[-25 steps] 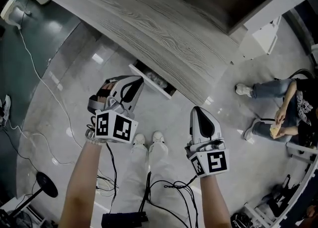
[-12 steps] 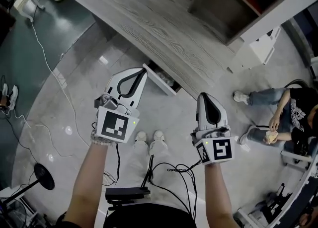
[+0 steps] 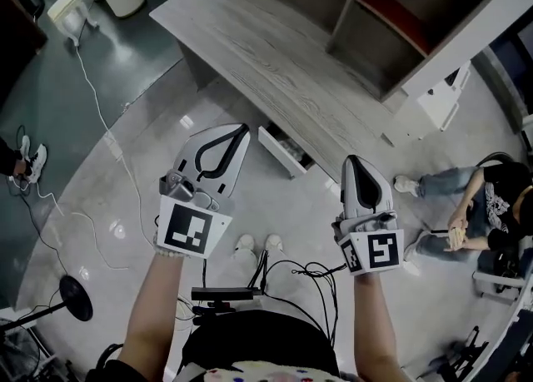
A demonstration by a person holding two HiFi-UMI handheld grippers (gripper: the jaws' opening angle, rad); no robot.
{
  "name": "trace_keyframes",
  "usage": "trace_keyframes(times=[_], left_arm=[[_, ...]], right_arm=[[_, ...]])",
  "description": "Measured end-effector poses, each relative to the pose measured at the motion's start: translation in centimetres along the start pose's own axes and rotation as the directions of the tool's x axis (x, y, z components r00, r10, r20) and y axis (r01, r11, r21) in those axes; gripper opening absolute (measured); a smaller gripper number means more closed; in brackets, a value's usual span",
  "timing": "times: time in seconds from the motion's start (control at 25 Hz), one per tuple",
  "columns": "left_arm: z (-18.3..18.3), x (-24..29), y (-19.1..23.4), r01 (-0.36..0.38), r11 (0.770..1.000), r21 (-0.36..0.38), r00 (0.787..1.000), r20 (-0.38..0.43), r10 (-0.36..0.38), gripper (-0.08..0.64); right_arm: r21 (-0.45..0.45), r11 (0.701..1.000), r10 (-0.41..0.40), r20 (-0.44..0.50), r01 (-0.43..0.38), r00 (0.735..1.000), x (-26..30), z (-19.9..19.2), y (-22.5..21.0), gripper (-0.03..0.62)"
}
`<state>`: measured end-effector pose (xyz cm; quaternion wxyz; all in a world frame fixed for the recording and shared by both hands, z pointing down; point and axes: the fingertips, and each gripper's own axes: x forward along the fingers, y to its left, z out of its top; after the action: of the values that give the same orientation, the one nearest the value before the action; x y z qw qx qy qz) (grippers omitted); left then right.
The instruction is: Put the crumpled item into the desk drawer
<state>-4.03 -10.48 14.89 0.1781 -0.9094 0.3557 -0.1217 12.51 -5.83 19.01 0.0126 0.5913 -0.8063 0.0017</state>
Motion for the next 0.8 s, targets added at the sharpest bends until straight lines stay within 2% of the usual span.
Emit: trace_keyframes(times=[0.36, 0.56, 0.8], left_arm=[[2.6, -4.6, 2.1, -0.047, 0.999, -0.006, 0.999, 0.009, 0.047, 0.006], [3.3, -6.6, 3.0, -0.098, 0.994, -0.049, 0.995, 0.023, 0.099, 0.006], [3.7, -7.9, 3.4, -0.123, 0.991, -0.059, 0.992, 0.028, 0.125, 0.006]], right_arm=[[-0.048, 0.999, 0.011, 0.057, -0.008, 0.998, -0.9, 4.7, 1.4, 0.009], [-0.074, 0.997, 0.032, 0.099, -0.025, 0.995, -1.1, 6.3, 2.6, 0.009], [-0.080, 0.995, 0.063, 0.141, -0.052, 0.988, -1.0, 7.7, 3.7, 0.009]])
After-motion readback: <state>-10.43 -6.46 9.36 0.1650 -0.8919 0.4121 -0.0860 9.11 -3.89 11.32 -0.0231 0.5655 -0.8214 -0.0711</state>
